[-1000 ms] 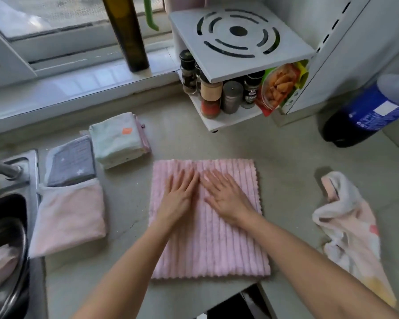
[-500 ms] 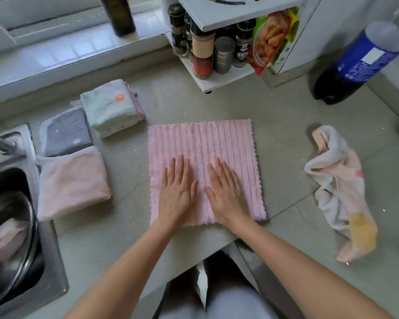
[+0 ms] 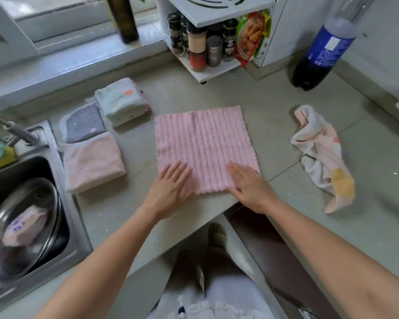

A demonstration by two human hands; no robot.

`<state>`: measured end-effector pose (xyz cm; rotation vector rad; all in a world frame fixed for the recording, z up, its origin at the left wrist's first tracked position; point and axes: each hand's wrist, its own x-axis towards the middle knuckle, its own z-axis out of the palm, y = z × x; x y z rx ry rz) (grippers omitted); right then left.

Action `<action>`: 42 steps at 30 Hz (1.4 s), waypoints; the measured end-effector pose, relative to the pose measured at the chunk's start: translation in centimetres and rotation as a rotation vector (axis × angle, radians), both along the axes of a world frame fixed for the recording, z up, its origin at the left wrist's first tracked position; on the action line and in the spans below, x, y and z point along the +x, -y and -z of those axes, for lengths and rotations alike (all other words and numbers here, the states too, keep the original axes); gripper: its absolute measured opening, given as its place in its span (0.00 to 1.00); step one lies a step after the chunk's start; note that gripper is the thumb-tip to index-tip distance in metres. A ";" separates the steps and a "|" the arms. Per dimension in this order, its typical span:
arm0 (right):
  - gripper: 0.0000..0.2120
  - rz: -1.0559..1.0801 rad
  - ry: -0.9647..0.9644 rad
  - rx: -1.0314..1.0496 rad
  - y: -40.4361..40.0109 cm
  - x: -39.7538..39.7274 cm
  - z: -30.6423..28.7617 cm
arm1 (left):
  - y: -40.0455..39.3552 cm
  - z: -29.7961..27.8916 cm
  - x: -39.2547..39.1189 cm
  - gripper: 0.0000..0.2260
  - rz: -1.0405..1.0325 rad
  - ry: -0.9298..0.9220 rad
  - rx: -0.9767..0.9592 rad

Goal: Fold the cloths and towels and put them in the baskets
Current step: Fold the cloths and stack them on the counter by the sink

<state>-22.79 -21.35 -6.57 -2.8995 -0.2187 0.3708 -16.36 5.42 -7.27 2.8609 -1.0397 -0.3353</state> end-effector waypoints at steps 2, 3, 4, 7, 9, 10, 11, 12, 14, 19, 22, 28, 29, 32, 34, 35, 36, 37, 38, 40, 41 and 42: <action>0.28 -0.164 0.045 -0.050 -0.5 -0.7 0.1 | 0.6 -0.2 -1.1 0.26 0.114 -0.006 -0.026; 0.28 -0.175 0.064 -0.074 -0.5 -0.8 0.3 | 0.8 -0.4 -1.4 0.24 0.117 -0.005 -0.036; 0.30 -0.153 0.070 -0.088 -0.6 -0.7 0.4 | 0.9 -0.4 -1.7 0.22 0.105 0.002 -0.041; 0.30 -0.123 0.148 -0.136 -0.8 -0.1 0.2 | 1.3 -0.4 -1.6 0.21 0.077 0.048 -0.010; 0.26 -0.117 0.171 -0.163 -1.1 0.2 -0.3 | 1.6 -0.5 -1.3 0.20 0.026 0.089 0.049; 0.24 -0.107 0.171 -0.165 -1.2 0.4 -0.5 | 1.8 -0.8 -1.2 0.19 -0.011 0.106 0.081; 0.23 -0.092 0.171 -0.168 -1.3 0.6 -0.6 | 2.2 -1.3 -1.1 0.17 -0.050 0.118 0.103; 0.22 -0.066 0.152 -0.167 -1.5 1.0 -0.6 | 2.5 -1.6 -0.9 0.13 -0.078 0.134 0.113; 0.21 -0.099 0.101 -0.249 -1.6 1.9 -1.0 | 2.9 -2.0 -0.2 0.07 -0.102 0.154 0.100; 0.13 -0.079 -0.072 -0.196 -1.5 1.6 -3.7 | 1.8 -2.6 0.3 0.12 -0.064 -0.024 0.056; 0.10 0.014 -0.358 -0.130 -1.5 2.3 -5.4 | 1.3 -4.5 -0.2 0.11 -0.038 -0.276 0.149; 0.07 -0.080 -0.751 -0.049 -2.2 3.7 -9.0 | 0.1 -7.4 0.1 0.09 0.107 -0.663 0.342; 0.06 -0.077 -0.757 -0.039 -2.1 4.2 -9.2 | -0.1 -7.5 0.7 0.09 0.087 -0.683 0.325; 0.14 -0.014 -0.657 -0.008 -1.5 5.5 -9.0 | -0.8 -7.4 3.2 0.14 -0.047 -0.652 0.173; 0.19 0.063 -0.533 0.038 -1.0 6.5 -8.7 | -0.6 -7.6 5.0 0.13 -0.159 -0.565 0.065; 0.19 0.090 -0.465 0.052 -0.7 7.2 -8.4 | -0.3 -7.6 5.8 0.09 -0.211 -0.517 0.021; 0.19 0.116 -0.394 0.054 -0.5 8.0 -8.1 | 0.0 -7.5 6.5 0.06 -0.259 -0.473 -0.013; 0.19 0.150 -0.342 0.061 -0.3 8.9 -7.6 | 0.3 -7.3 7.1 0.07 -0.306 -0.438 -0.043; 0.19 0.179 -0.303 0.070 -0.2 9.7 -7.2 | 0.6 -6.9 7.7 0.08 -0.353 -0.416 -0.072; 0.17 0.234 -0.248 0.071 0.1 11.2 -6.2 | 1.0 -6.0 8.6 0.10 -0.431 -0.382 -0.110; 0.17 0.253 -0.228 0.071 0.1 11.7 -5.6 | 1.1 -5.5 9.1 0.10 -0.459 -0.369 -0.108; 0.16 0.272 -0.222 0.066 0.1 12.2 -5.1 | 1.2 -4.9 9.5 0.11 -0.477 -0.361 -0.093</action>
